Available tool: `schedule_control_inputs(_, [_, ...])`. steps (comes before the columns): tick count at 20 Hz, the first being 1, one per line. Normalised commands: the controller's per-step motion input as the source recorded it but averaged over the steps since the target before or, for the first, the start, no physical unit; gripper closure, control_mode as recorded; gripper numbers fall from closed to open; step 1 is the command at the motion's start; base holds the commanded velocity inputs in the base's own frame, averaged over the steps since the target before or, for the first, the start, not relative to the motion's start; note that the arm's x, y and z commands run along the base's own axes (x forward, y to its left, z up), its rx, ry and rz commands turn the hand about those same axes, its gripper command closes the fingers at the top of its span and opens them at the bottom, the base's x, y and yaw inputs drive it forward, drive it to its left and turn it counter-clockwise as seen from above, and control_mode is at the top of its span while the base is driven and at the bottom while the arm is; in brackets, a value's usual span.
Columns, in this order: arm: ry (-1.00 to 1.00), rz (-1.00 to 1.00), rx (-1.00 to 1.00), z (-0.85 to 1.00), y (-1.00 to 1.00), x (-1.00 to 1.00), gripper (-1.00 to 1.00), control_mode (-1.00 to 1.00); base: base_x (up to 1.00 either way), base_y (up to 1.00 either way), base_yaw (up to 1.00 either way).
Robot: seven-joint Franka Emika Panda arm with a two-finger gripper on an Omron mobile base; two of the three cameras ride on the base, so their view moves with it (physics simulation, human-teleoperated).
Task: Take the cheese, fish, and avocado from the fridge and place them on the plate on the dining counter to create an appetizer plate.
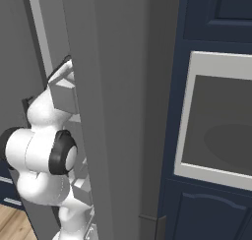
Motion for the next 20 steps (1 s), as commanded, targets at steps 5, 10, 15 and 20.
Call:
schedule_control_inputs(5, [-0.12, -0.04, -0.04, 0.21, 0.0, -1.0, 1.0, -1.0, 0.0, 0.0, 0.0])
schedule_control_inputs(10, [-0.12, -0.06, -0.04, 0.47, 0.0, -1.0, 1.0, -1.0, 0.0, 0.0, 0.0])
schedule_control_inputs(15, [-0.05, -0.03, -0.01, 0.66, -0.12, -1.0, 1.0, -1.0, 0.0, 0.0, 0.0])
schedule_control_inputs(20, [-0.01, -0.1, 0.0, 0.54, -0.19, -1.0, 1.0, -1.0, 0.0, 0.0, 0.0])
